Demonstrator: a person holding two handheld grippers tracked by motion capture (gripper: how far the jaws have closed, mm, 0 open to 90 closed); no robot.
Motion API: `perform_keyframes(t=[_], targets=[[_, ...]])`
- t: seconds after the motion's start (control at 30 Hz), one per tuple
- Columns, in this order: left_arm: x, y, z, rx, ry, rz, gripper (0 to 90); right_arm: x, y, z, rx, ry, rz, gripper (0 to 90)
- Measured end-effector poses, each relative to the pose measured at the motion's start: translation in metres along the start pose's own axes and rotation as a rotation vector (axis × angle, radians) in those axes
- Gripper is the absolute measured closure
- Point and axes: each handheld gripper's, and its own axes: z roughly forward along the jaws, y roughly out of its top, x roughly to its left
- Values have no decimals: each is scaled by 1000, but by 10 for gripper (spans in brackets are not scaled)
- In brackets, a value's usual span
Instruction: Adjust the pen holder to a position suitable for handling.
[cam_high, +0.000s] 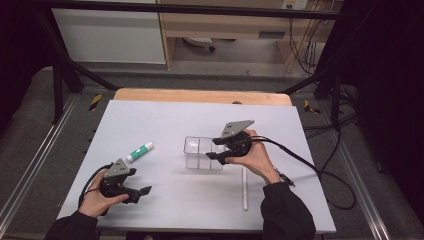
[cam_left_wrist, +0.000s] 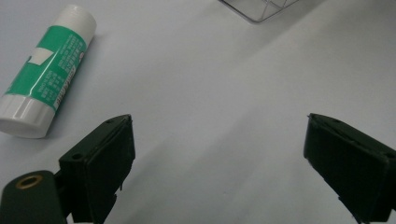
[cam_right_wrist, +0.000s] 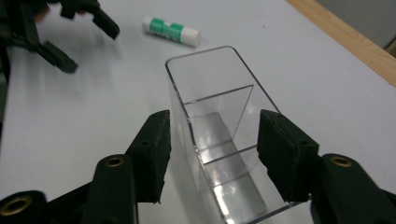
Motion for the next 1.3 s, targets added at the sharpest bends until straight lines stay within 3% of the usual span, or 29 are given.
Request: perform_keyframes(t=[0.07, 0.13, 0.17, 0.2, 0.23, 0.27, 0.33, 0.43, 0.53, 0.73, 0.9, 1.07, 1.3], targets=[[0, 0, 0, 2, 0, 1, 87, 4, -9, -6, -34, -8, 45, 527], [0, 0, 0, 3, 1, -1, 87, 10, -25, -11, -29, -52, 83, 625], [0, 0, 0, 3, 2, -2, 87, 10, -25, -11, -29, -52, 83, 625], [0, 0, 0, 3, 1, -2, 87, 13, -37, -11, -22, -63, 124, 714], [0, 0, 0, 2, 1, -3, 87, 13, -37, -11, -22, -63, 124, 714], [-1, 0, 0, 2, 0, -2, 87, 15, -50, -8, -21, -72, 156, 796], [-1, 0, 0, 2, -1, -1, 87, 17, -61, -3, -14, -75, 178, 869], [-1, 0, 1, 4, -1, 1, 87, 18, -69, 3, -5, -86, 189, 900], [-1, 0, 0, 1, -1, -1, 87, 17, -79, 14, 6, -115, 197, 900], [-1, 0, 0, 0, 0, -1, 87, 16, -86, 24, 29, -119, 183, 900], [-1, 0, 0, 0, -1, 1, 87, 16, -87, 26, 47, -121, 172, 900], [-1, 0, 0, 1, -2, 1, 87, 17, -86, 19, 25, -112, 175, 900], [-3, 1, 0, 2, -5, 2, 87, 19, -83, -17, -22, -141, 228, 629]])
